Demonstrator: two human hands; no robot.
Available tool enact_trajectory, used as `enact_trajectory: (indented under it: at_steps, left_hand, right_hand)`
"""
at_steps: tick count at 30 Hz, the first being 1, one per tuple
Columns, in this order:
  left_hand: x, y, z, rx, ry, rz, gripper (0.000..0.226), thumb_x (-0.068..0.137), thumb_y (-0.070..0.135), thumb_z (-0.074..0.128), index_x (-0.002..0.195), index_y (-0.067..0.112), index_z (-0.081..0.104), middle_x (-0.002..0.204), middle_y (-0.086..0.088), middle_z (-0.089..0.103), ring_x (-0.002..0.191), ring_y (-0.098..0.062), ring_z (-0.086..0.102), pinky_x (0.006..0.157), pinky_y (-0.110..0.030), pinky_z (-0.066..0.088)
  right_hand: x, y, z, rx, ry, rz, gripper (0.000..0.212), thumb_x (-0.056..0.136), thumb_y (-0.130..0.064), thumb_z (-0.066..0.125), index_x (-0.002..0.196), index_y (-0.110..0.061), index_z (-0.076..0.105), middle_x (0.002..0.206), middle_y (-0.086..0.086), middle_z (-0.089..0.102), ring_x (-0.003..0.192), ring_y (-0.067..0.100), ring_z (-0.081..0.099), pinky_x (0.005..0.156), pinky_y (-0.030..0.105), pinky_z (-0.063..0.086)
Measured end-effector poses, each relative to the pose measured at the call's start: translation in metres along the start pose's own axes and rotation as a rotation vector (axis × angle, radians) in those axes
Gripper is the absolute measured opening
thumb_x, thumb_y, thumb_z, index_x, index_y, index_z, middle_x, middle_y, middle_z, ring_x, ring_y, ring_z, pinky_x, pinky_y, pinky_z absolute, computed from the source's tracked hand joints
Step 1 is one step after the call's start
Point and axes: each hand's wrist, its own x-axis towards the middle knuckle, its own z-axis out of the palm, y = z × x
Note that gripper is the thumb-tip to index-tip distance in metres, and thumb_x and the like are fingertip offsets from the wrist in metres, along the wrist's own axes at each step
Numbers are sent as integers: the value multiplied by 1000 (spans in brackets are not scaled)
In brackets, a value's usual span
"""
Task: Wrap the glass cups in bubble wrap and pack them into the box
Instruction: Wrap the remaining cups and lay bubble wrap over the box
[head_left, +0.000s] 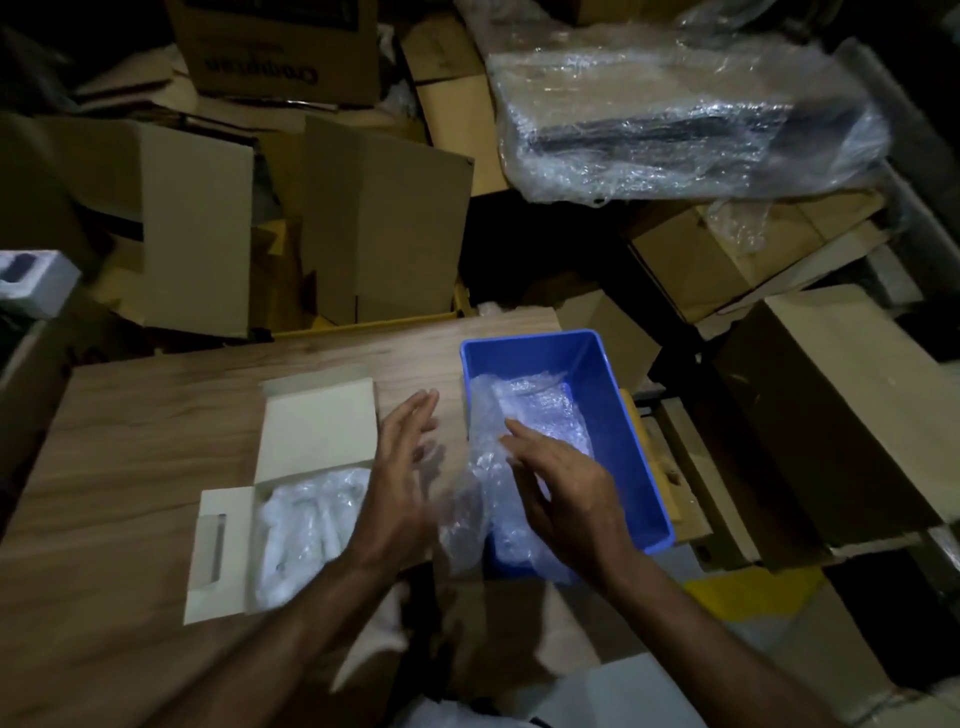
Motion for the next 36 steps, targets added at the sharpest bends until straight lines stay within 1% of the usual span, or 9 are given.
enact_trajectory:
  at_steps: [6,8,11,18,23,28,31,34,36]
  left_hand:
    - [-17,7,-28,-57,-27,-60,37,101,27,58,135,41,57,149,15,50,144,-13,41,118,-38,36]
    - [-19,6,-49,-221,4,-163,42,101,8,51,127,39,62,145,18,53,143,-12,43,118,-33,37]
    - [-26,3,-88,-332,144,-120,39,95,23,54,133,31,59,146,8,57,140,-14,48,121,-47,34]
    - [-49,-16,-177,96,127,237,63,86,25,57,144,3,51,156,-9,45,146,-27,41,117,-46,37]
    - [-65,-49,-193,-200,177,-27,38,89,-9,66,124,7,66,127,-3,70,122,-23,64,105,-43,51]
    - [-59,-59,-197,-379,258,-256,15,89,18,68,100,10,73,94,1,77,87,-10,70,74,-23,56]
    - [-49,-64,-190,-381,348,-353,19,95,16,65,104,0,70,86,-9,72,78,-27,65,63,-29,53]
    - [-38,-71,-184,-396,414,-580,24,104,22,55,89,9,69,65,-7,60,56,-22,54,49,-23,41]
    - [-32,-74,-185,-412,419,-797,27,102,32,56,83,15,65,63,-1,54,52,-15,47,48,-25,37]
  right_hand:
    - [19,-49,31,93,-71,-53,31,95,-18,63,124,-16,71,138,2,64,122,14,65,92,33,56]
    - [23,-59,33,94,-116,-91,34,95,-26,61,127,-16,70,140,2,62,122,15,64,93,33,55]
    - [31,-69,41,36,-145,-182,35,93,-18,64,128,-15,69,140,5,63,115,22,68,88,36,57]
    - [35,-105,86,-17,-275,-287,29,92,-15,69,121,-14,70,141,10,61,122,26,64,96,37,55]
    - [46,-127,100,186,-380,-206,22,101,-14,59,119,-15,70,136,3,65,131,15,57,106,29,47]
    - [83,-135,106,433,-601,160,16,105,-28,52,101,-24,66,72,-10,63,63,4,57,60,26,47]
    - [97,-127,124,720,-581,539,16,102,-23,59,100,-12,70,66,-9,62,56,4,56,48,18,44]
    - [93,-113,135,1378,-642,1176,55,94,-51,66,127,-8,63,113,10,70,91,18,66,84,29,57]
    - [76,-105,138,1729,-510,1408,96,80,-71,69,144,-2,47,142,24,56,125,30,58,120,41,33]
